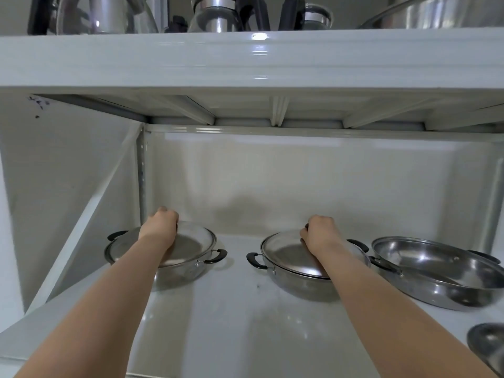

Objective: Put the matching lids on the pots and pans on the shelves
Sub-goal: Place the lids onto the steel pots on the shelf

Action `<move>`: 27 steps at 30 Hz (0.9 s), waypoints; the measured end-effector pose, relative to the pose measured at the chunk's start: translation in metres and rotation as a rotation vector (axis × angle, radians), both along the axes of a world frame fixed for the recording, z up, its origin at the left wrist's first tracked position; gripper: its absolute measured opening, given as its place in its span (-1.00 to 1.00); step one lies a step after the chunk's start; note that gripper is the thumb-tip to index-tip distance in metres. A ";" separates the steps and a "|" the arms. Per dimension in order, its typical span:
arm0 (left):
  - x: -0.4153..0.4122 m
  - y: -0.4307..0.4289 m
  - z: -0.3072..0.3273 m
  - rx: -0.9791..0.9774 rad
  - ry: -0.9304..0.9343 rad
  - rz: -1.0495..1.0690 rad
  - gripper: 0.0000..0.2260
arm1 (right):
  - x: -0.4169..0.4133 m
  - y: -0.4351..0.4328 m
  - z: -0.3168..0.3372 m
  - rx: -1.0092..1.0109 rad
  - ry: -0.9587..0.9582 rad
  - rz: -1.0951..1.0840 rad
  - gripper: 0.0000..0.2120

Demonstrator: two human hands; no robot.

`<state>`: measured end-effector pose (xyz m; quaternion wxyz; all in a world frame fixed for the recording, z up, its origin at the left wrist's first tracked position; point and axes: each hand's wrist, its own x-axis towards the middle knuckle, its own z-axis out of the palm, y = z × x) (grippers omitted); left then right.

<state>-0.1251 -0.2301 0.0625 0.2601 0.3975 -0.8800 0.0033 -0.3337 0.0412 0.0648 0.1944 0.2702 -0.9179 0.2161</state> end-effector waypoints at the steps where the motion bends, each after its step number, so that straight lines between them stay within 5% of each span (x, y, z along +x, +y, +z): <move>1: 0.000 0.000 0.000 -0.003 -0.013 0.003 -0.74 | 0.000 0.000 0.000 0.001 0.005 -0.004 -0.76; 10: -0.017 0.016 0.022 -0.049 -0.148 0.026 -0.63 | -0.002 0.005 0.003 -0.001 -0.013 0.025 -0.80; 17: -0.106 0.118 0.048 -0.098 0.074 -0.422 -0.65 | -0.004 0.038 0.007 -0.055 -0.006 -0.010 -0.54; 27: -0.191 0.314 0.003 0.027 0.055 -0.858 -0.70 | -0.010 0.160 -0.010 -0.024 -0.070 -0.258 -0.65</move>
